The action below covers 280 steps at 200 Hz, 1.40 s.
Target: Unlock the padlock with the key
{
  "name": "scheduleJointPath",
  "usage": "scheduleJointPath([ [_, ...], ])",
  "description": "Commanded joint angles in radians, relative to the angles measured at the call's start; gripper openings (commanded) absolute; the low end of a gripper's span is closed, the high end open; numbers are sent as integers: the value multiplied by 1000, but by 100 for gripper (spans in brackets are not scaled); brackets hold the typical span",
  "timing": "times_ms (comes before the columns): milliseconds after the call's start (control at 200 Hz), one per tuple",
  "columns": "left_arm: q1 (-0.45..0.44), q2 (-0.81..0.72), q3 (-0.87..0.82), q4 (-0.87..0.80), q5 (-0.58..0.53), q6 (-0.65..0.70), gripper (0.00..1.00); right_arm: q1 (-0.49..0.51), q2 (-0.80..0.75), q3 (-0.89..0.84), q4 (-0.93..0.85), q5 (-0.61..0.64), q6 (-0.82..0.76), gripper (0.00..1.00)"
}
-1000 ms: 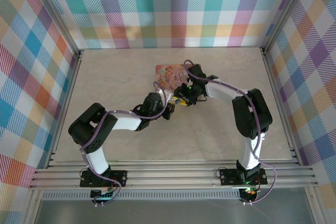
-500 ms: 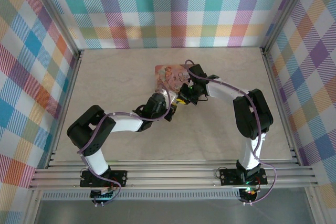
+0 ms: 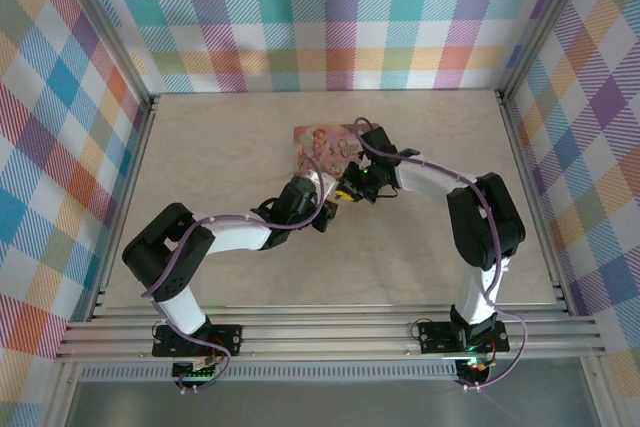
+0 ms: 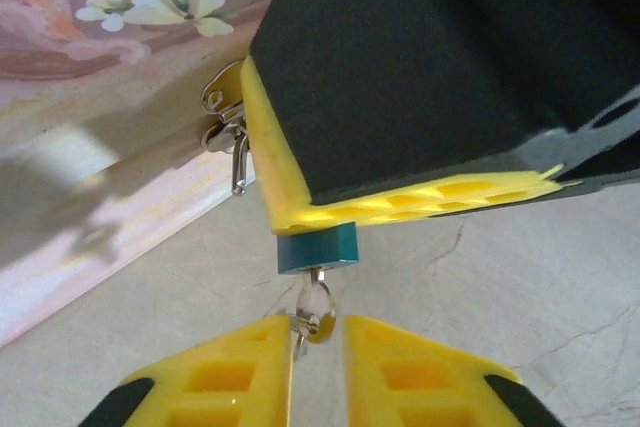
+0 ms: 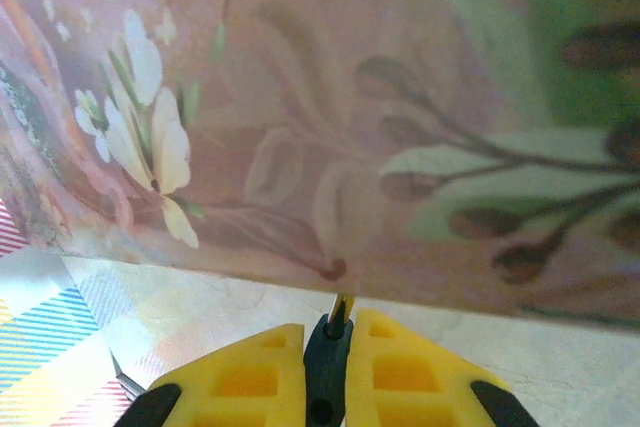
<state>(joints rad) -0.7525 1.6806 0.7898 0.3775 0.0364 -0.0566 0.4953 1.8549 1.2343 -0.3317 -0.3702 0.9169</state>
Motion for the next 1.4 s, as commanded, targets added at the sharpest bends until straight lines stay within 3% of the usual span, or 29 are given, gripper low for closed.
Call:
scheduleJointPath([
  [0,-15,-72,-16,-23,13,-72,25,-19,-13,-47,86,-53,59,0],
  [350,-2,-178,-92,-33,-12,-247,31,-22,-55,-181,322,16,206,0],
  [655,62,-223,-113,-79,-28,-372,31,-21,-111,-244,345,71,167,0],
  [810,95,-238,-153,-72,-43,-419,32,-26,-134,-297,345,79,191,0],
  [960,117,-235,-184,-61,-36,-446,32,-31,-159,-363,456,101,252,0],
  [1150,124,-222,-182,-62,-31,-442,32,-31,-201,-409,559,203,329,0],
  [1250,125,-210,-178,-58,-25,-443,32,-30,-215,-396,535,266,361,0],
  [1395,127,-199,-174,-57,-16,-443,31,-24,-211,-288,296,330,364,0],
])
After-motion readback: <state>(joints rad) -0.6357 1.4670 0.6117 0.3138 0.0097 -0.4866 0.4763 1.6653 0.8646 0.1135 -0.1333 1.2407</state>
